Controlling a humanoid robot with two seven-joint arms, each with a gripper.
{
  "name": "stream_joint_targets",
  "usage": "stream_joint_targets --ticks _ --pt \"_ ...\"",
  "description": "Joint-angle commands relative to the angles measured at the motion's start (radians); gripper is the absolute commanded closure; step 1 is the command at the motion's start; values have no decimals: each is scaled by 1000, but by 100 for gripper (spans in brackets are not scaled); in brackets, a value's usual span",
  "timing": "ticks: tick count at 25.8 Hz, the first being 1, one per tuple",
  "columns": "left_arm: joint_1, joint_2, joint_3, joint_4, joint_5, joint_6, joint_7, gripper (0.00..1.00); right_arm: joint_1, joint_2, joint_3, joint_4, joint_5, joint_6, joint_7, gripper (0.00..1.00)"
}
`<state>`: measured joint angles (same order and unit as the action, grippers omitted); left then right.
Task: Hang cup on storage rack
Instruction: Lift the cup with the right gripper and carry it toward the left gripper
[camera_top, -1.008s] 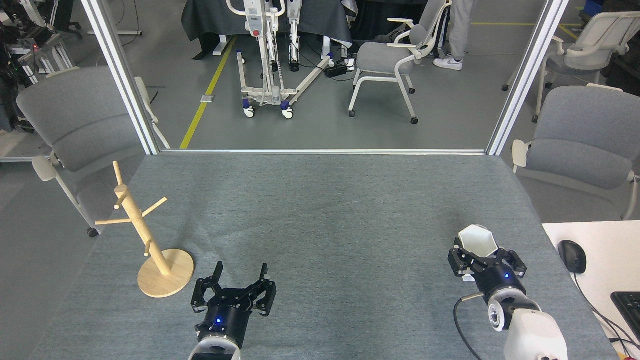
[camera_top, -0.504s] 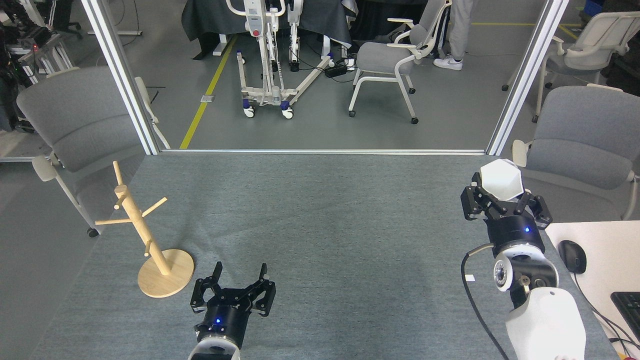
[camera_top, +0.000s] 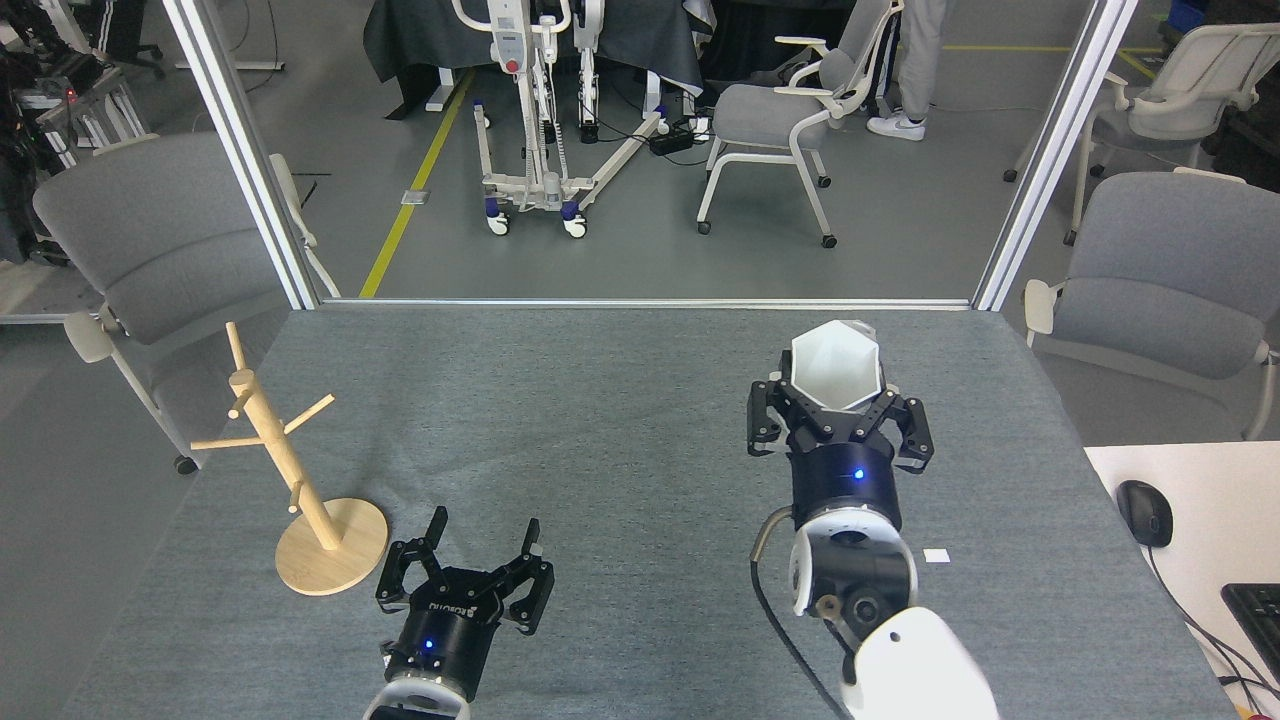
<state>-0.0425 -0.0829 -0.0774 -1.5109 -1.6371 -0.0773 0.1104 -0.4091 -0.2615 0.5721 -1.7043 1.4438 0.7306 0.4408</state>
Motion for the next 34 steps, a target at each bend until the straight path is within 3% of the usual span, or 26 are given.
stream_joint_targets --ticks 1,4,7,15,20,34 --pt "24 49 -67 -55 -72 -39 23 1 -23 53 143 11 136 162 125 55" --pt "18 84 -151 -52 -127 -65 25 1 -22 94 218 12 267 234 257 53" --pt "-8 103 -205 -40 -130 -140 25 1 -20 117 269 14 325 260 328 53" --pt "-115 101 -217 40 -130 -294 25 1 -14 163 281 63 325 262 329 53" --pt "-145 88 -208 58 -118 -447 17 1 -10 188 327 146 319 263 329 53" --pt "-241 -6 -213 186 -115 -501 -77 1 7 217 361 181 319 262 328 53"
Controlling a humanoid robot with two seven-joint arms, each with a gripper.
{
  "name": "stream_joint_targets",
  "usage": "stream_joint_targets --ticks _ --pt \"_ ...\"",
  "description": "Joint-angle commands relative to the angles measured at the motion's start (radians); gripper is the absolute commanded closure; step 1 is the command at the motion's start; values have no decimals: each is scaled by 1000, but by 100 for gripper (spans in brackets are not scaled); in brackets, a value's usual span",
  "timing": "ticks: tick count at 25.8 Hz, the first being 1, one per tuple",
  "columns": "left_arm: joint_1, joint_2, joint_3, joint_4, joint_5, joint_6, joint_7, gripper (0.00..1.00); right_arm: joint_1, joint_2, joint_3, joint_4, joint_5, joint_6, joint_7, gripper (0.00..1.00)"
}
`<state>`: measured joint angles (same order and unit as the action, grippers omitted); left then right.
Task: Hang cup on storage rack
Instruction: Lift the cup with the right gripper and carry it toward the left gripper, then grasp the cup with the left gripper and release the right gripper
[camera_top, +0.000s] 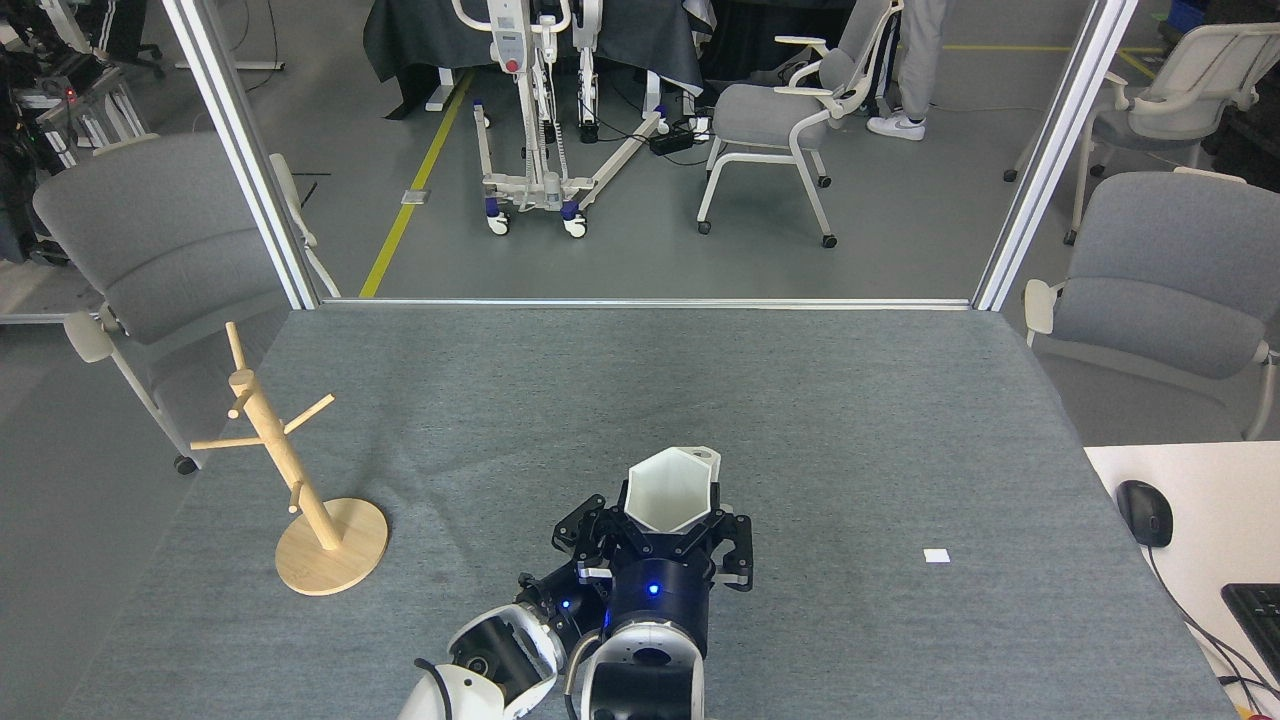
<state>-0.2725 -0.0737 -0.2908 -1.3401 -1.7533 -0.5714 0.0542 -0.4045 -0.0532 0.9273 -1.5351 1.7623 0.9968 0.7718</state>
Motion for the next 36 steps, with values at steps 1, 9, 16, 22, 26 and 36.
stream_joint_targets --ticks 1,9,16,22,26,36 --pt "-13 -20 2 15 3 -8 -20 1 3 16 5 21 -1 -3 -3 53" --pt "-36 -11 2 64 67 -16 -20 53 29 35 36 70 0 -3 -11 54" --pt "-31 -8 16 68 74 -67 -20 100 55 56 47 72 2 -3 -11 54" --pt "-31 -6 25 70 78 -70 -19 100 38 53 42 72 3 -17 -14 1" --pt "-30 -2 25 71 78 -68 -19 100 35 50 36 72 3 -18 -42 1" --pt "-27 -2 27 96 78 -68 -19 100 47 55 28 66 -6 -6 -336 2"
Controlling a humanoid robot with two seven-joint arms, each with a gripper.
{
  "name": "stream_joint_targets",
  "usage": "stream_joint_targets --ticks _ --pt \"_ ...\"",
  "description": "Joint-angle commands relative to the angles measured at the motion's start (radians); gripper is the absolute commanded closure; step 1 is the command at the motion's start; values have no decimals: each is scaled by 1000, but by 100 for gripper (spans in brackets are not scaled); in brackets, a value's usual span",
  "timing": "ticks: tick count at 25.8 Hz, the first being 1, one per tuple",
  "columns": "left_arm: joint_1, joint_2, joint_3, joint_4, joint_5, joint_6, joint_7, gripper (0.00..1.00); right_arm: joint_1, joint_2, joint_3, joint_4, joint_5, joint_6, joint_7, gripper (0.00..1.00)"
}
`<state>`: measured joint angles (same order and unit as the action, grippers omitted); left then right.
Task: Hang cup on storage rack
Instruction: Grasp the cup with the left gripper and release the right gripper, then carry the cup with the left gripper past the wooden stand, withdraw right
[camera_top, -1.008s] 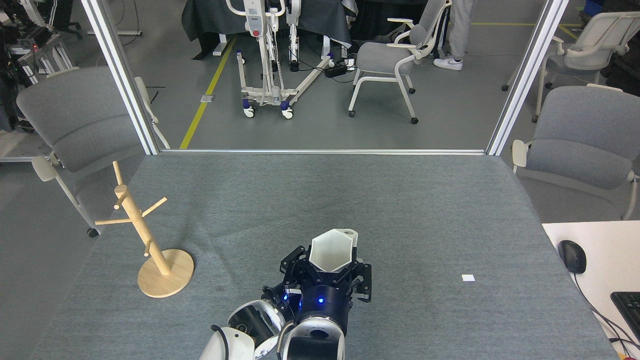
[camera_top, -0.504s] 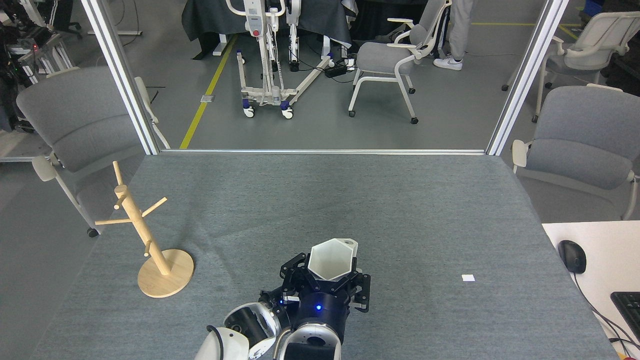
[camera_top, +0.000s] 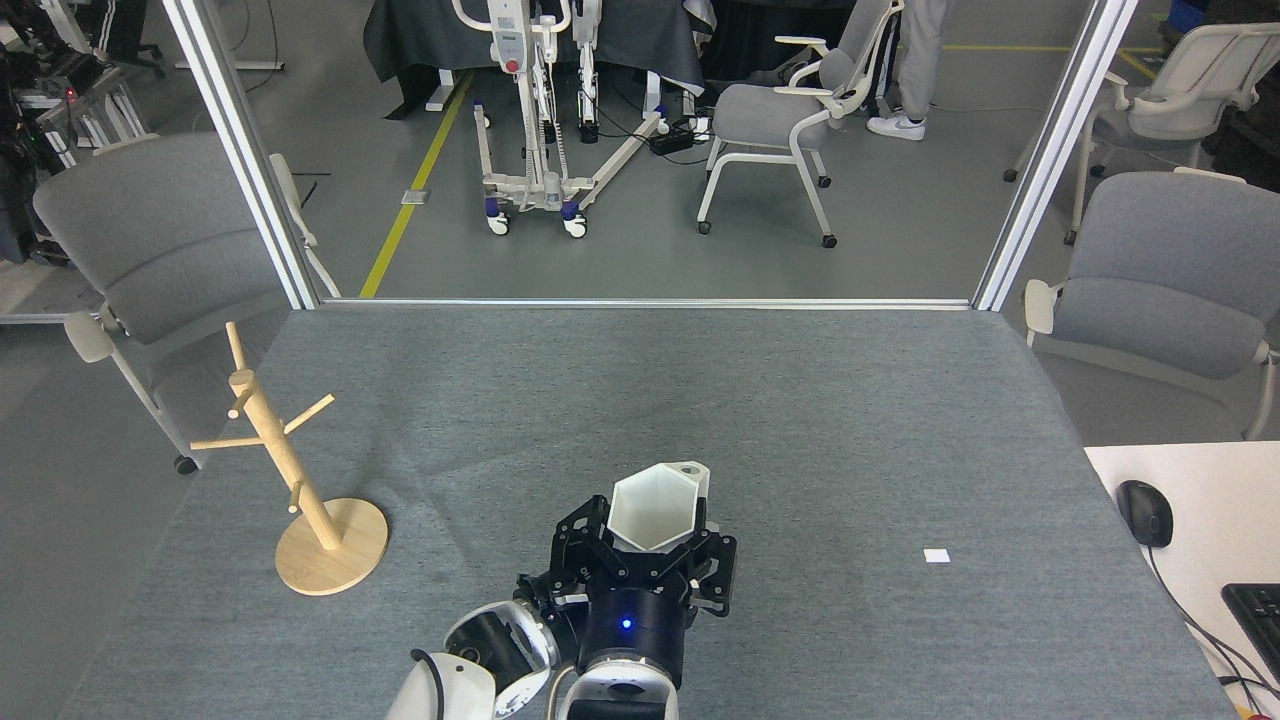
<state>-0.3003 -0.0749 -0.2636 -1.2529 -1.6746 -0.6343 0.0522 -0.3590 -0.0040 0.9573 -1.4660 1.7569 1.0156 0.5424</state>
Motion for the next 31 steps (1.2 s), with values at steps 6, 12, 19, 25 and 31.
stream_joint_targets --ticks 6,12,19,25,31 --pt "4 3 -2 15 0 -7 -17 100 2 9 -3 -8 -99 -25 -321 2" --pt "44 4 0 -3 0 -7 -11 100 0 -25 -172 -22 -157 -91 -455 1" --pt "260 84 67 -247 -4 4 -5 100 41 -166 -719 -24 -369 -724 -568 1" --pt "452 103 282 -339 -5 28 -3 100 206 -214 -1009 -2 -409 -1095 -657 1" --pt "517 99 554 -347 -7 107 40 100 330 -214 -1019 -71 -401 -1091 -648 1"
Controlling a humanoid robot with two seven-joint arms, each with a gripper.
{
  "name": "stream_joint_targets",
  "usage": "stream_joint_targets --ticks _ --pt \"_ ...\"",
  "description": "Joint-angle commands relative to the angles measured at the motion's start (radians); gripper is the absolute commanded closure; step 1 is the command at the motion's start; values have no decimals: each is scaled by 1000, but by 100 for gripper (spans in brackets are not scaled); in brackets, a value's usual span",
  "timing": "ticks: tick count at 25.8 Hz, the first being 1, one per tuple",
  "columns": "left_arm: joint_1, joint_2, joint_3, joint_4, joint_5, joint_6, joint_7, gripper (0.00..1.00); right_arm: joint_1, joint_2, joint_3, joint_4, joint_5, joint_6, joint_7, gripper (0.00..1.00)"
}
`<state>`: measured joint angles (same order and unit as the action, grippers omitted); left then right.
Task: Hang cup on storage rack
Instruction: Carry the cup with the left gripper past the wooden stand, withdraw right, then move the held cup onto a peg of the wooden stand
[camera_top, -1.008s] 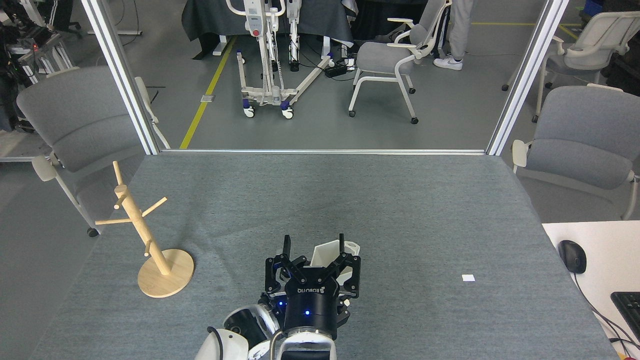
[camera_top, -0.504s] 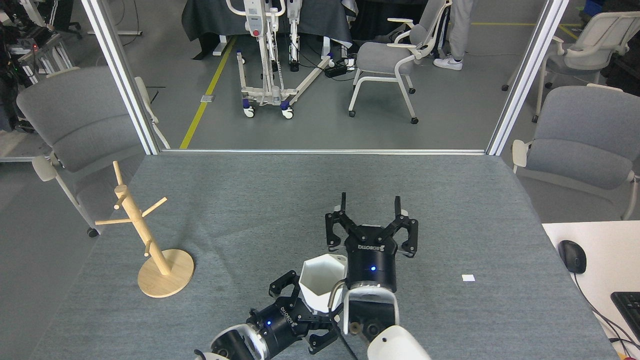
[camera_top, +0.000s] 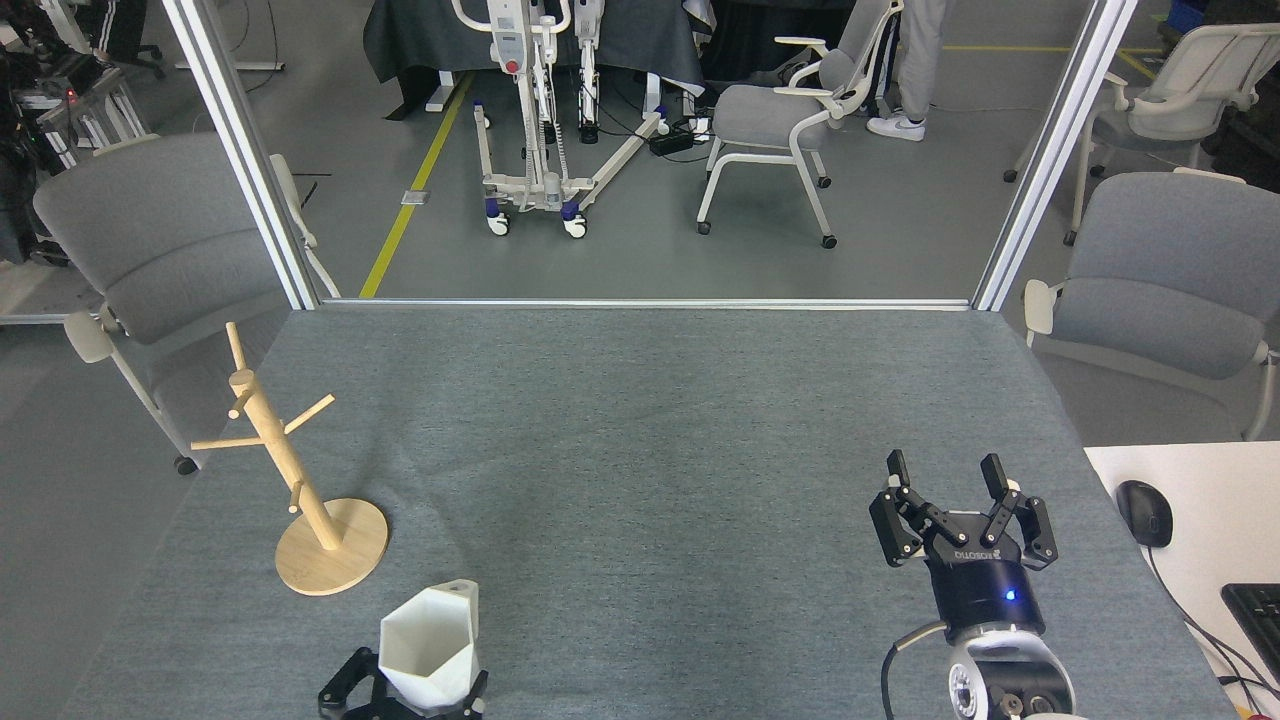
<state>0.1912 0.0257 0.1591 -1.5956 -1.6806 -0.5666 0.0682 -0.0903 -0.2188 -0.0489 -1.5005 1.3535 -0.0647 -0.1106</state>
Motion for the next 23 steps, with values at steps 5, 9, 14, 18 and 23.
stream_joint_targets --ticks 5,9,14,18,23 --pt "-1 14 292 -9 -1 200 28 100 121 41 -8 -92 67 -9 6 1" --pt "-42 85 350 -10 -1 292 21 100 127 49 -9 -83 95 25 8 1" --pt "-154 161 350 39 -24 347 8 100 99 33 -11 -47 91 68 66 1" --pt "-294 172 347 146 -149 343 -15 100 84 27 -11 -43 91 69 72 1" --pt "-351 172 318 181 -195 318 -19 100 80 22 -11 -23 90 74 77 1"
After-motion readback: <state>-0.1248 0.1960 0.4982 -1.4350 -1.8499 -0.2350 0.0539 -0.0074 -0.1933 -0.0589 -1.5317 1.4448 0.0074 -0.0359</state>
